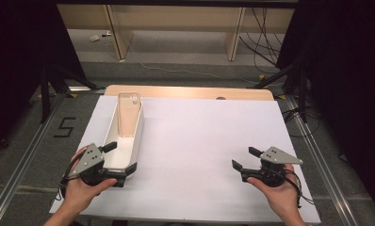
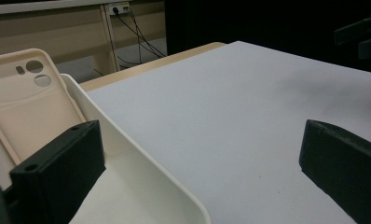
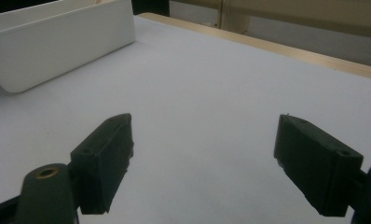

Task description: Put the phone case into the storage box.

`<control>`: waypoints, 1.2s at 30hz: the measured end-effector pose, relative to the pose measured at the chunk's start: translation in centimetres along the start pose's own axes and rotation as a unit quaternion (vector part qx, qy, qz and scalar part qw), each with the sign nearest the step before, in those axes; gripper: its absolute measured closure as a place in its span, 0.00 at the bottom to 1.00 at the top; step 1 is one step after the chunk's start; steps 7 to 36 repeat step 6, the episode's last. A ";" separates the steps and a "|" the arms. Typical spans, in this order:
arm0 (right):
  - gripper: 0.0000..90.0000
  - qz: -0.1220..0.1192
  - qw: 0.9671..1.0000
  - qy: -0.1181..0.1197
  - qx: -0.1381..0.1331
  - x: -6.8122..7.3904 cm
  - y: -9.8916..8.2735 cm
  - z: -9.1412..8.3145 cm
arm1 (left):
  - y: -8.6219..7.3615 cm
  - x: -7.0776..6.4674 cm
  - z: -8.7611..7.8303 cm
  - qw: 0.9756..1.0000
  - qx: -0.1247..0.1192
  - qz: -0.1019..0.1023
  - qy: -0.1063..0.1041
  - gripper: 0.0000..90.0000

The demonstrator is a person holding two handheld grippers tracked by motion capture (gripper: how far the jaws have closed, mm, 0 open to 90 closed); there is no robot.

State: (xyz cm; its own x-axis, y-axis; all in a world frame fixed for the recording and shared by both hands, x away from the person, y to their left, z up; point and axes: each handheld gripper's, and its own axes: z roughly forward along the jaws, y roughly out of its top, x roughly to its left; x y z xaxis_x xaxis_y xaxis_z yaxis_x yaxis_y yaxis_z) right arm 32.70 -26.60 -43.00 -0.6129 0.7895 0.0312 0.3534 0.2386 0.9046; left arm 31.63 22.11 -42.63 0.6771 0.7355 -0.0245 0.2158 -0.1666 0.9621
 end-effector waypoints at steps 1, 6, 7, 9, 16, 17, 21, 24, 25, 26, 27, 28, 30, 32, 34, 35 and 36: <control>0.23 0.001 1.000 0.000 0.000 0.0 0.0 0.0 | 0.0 0.0 0.0 1.000 0.000 0.000 0.000 0.00; 0.23 0.000 1.000 0.001 0.003 0.0 0.0 -0.1 | 0.0 0.0 0.0 1.000 -0.002 -0.001 0.002 0.00; 0.23 0.000 1.000 0.001 0.003 0.0 0.0 -0.1 | 0.0 0.0 0.0 1.000 -0.002 -0.001 0.002 0.00; 0.23 0.000 1.000 0.001 0.003 0.0 0.0 -0.1 | 0.0 0.0 0.0 1.000 -0.002 -0.001 0.002 0.00; 0.23 0.000 1.000 0.001 0.003 0.0 0.0 -0.1 | 0.0 0.0 0.0 1.000 -0.002 -0.001 0.002 0.00; 0.23 0.000 1.000 0.001 0.003 0.0 0.0 -0.1 | 0.0 0.0 0.0 1.000 -0.002 -0.001 0.002 0.00; 0.23 0.000 1.000 0.001 0.003 0.0 0.0 -0.1 | 0.0 0.0 0.0 1.000 -0.002 -0.001 0.002 0.00; 0.23 0.000 1.000 0.001 0.003 0.0 0.0 -0.1 | 0.0 0.0 0.0 1.000 -0.002 -0.001 0.002 0.00; 0.23 0.000 1.000 0.001 0.003 0.0 0.0 -0.1 | 0.0 0.0 0.0 1.000 -0.002 -0.001 0.002 0.00; 0.23 0.000 1.000 0.001 0.003 0.0 0.0 -0.1 | 0.0 0.0 0.0 1.000 -0.002 -0.001 0.002 0.00; 0.23 0.000 1.000 0.001 0.003 0.0 0.0 -0.1 | 0.0 0.0 0.0 1.000 -0.002 -0.001 0.002 0.00; 0.23 0.000 1.000 0.001 0.003 0.0 0.0 -0.1 | 0.0 0.0 0.0 1.000 -0.002 -0.001 0.002 0.00; 0.23 0.000 1.000 0.001 0.003 0.0 0.0 -0.1 | 0.0 0.0 0.0 1.000 -0.002 -0.001 0.002 0.00; 0.23 0.000 1.000 0.001 0.003 0.0 0.0 -0.1 | 0.0 0.0 0.0 1.000 -0.002 -0.001 0.002 0.00; 0.23 0.000 1.000 0.001 0.003 0.0 0.0 -0.1 | 0.0 0.0 0.0 1.000 -0.002 -0.001 0.002 0.00; 0.23 0.000 1.000 0.001 0.003 0.0 0.0 -0.1 | 0.0 0.0 0.0 1.000 -0.002 -0.001 0.002 0.00; 0.23 0.000 1.000 0.001 0.003 0.0 0.0 -0.1 | 0.0 0.0 0.0 1.000 -0.002 -0.001 0.002 0.00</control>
